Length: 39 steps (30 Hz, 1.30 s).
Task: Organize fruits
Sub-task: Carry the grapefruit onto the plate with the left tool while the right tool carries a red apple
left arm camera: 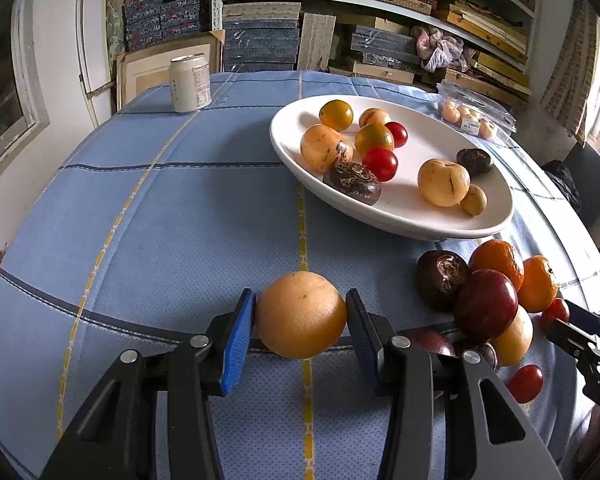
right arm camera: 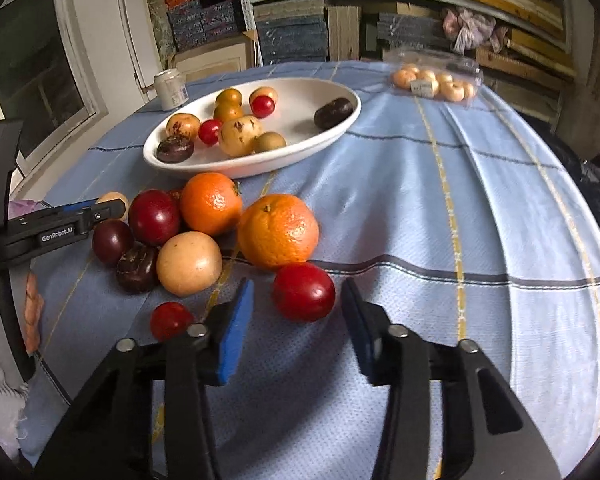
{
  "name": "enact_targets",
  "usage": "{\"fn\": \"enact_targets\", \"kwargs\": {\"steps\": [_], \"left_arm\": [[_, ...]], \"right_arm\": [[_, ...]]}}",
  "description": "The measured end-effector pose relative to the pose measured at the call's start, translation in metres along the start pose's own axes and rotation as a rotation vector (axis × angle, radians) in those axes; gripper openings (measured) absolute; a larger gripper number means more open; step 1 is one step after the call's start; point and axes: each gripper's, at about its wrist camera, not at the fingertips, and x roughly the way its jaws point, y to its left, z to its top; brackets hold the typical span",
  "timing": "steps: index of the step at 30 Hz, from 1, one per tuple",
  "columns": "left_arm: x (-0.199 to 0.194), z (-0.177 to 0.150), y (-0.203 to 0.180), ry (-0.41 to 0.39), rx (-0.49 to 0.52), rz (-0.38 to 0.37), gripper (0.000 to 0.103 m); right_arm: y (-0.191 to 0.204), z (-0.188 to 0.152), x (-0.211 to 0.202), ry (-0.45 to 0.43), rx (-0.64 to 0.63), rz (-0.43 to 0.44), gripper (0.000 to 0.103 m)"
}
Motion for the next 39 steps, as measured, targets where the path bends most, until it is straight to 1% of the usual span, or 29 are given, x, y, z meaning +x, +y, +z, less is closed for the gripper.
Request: {"fn": "enact_targets", "kwargs": {"steps": [8, 11, 14, 22, 24, 27, 30, 32, 34, 36, 39], "left_arm": [[0.001, -0.001, 0.002, 0.001, 0.001, 0.000, 0.047], [0.001, -0.001, 0.002, 0.001, -0.004, -0.004, 0.047], [0.001, -0.001, 0.003, -0.002, -0.014, -0.011, 0.046], [-0.026, 0.001, 0.008, -0.089, -0.045, 0.016, 0.046], [-0.033, 0.007, 0.009, -0.107, -0.057, 0.006, 0.046], [-0.037, 0.026, 0.007, -0.120, -0.071, -0.019, 0.046], [-0.034, 0.051, -0.001, -0.144, -0.062, 0.009, 0.046], [-0.026, 0.068, -0.008, -0.141, -0.066, -0.001, 0.046], [-0.017, 0.080, -0.018, -0.138, -0.064, -0.011, 0.046], [-0.007, 0.090, -0.029, -0.131, -0.048, -0.012, 0.046], [0.010, 0.099, -0.046, -0.120, -0.009, -0.007, 0.046]], "right_arm": [[-0.003, 0.001, 0.007, 0.018, 0.025, 0.019, 0.037], [-0.004, 0.002, 0.008, 0.015, 0.033, 0.025, 0.033], [-0.004, 0.002, 0.005, 0.004, 0.038, 0.037, 0.033], [-0.017, -0.001, -0.015, -0.062, 0.098, 0.066, 0.032], [-0.021, 0.002, -0.021, -0.086, 0.120, 0.080, 0.032], [-0.020, 0.020, -0.034, -0.125, 0.123, 0.101, 0.032], [-0.009, 0.056, -0.044, -0.178, 0.082, 0.085, 0.032], [-0.003, 0.081, -0.040, -0.204, 0.069, 0.079, 0.032], [0.004, 0.106, -0.028, -0.216, 0.060, 0.071, 0.032], [0.008, 0.122, -0.011, -0.206, 0.068, 0.072, 0.032], [0.009, 0.137, 0.014, -0.182, 0.077, 0.058, 0.032]]}}
